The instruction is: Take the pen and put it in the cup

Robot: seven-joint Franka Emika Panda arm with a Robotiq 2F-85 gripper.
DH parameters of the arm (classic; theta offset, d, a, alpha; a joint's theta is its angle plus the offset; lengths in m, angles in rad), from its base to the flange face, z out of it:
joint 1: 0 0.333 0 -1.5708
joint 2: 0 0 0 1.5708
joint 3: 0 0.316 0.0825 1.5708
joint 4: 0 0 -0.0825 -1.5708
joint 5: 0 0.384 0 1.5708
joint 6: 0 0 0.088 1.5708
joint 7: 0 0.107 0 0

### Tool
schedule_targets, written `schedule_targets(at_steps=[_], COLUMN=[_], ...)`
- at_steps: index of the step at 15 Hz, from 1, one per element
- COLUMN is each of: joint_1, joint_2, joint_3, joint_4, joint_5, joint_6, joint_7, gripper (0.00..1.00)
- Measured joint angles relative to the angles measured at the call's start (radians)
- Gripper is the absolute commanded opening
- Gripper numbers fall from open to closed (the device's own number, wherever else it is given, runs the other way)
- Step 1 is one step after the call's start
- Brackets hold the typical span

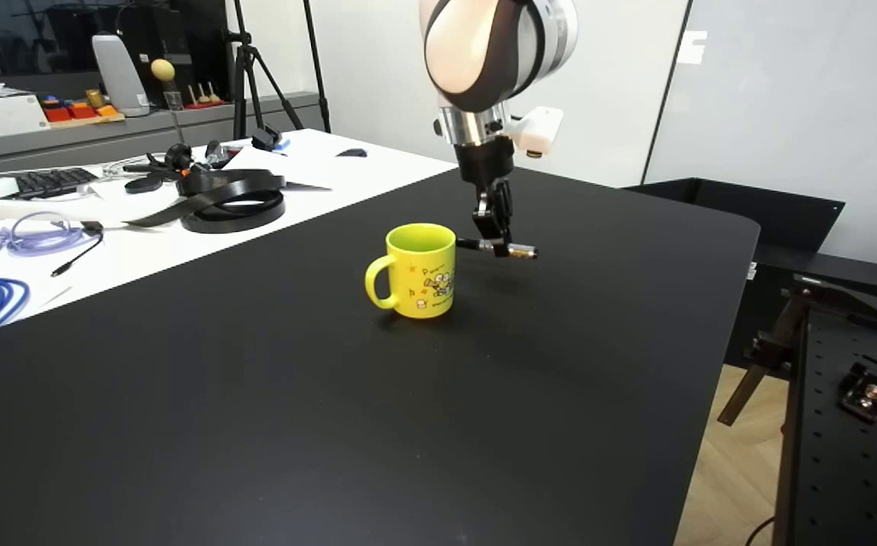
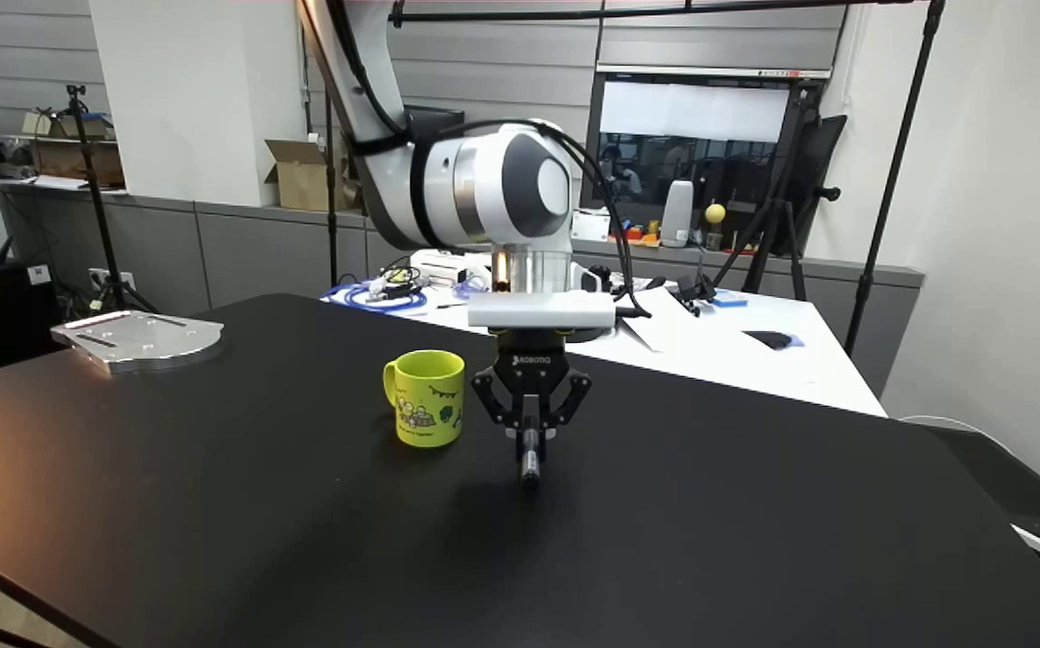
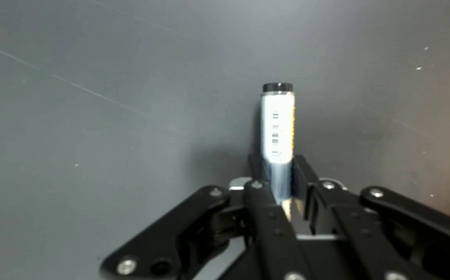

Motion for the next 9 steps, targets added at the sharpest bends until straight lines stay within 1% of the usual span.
schedule_targets(at_steps=[3, 6, 9], joint_1=[0.035, 0.084, 0.129], joint_2=[-0.112, -0.247, -0.339], joint_3=[-0.012, -0.01, 0.017], joint_4=[-0.011, -0.01, 0.016], joint_5=[-0.061, -0.124, -0.16], joint_6=[-0.117, -0.318, -0.537], joint_7=[0.039, 0.07, 0.081], gripper=[0.05, 0.05, 0.05])
